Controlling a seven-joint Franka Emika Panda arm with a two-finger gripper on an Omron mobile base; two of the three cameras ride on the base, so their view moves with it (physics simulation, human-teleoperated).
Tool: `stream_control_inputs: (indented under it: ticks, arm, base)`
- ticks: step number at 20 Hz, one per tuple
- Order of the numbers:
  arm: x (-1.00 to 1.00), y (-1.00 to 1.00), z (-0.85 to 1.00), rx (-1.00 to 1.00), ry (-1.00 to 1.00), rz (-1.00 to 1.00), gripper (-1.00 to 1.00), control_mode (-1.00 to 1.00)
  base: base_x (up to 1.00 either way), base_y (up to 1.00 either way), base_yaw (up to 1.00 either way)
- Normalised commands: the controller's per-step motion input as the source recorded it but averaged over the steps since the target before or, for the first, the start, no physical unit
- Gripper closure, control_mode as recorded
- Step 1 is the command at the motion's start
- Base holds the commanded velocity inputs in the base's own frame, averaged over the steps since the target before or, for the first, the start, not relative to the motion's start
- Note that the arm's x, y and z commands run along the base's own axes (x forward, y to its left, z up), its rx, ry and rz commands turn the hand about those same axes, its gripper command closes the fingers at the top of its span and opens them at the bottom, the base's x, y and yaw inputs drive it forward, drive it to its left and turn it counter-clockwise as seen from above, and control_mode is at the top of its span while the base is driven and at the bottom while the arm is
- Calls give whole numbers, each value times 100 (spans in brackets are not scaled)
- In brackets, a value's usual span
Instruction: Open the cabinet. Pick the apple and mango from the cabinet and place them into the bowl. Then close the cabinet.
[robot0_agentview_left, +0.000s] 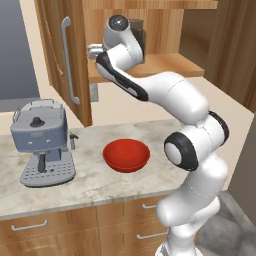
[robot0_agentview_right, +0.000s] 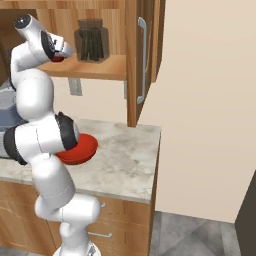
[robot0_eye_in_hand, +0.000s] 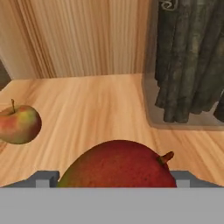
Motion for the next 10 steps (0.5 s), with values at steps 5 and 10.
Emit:
stream_control_inputs:
  ticks: [5, 10]
  arm:
    - [-99, -32, 0, 0, -6, 0, 100, -100]
    - [-99, -31, 0, 0, 1, 2, 100, -100]
  base:
    - [0, 0, 0]
    - [0, 0, 0]
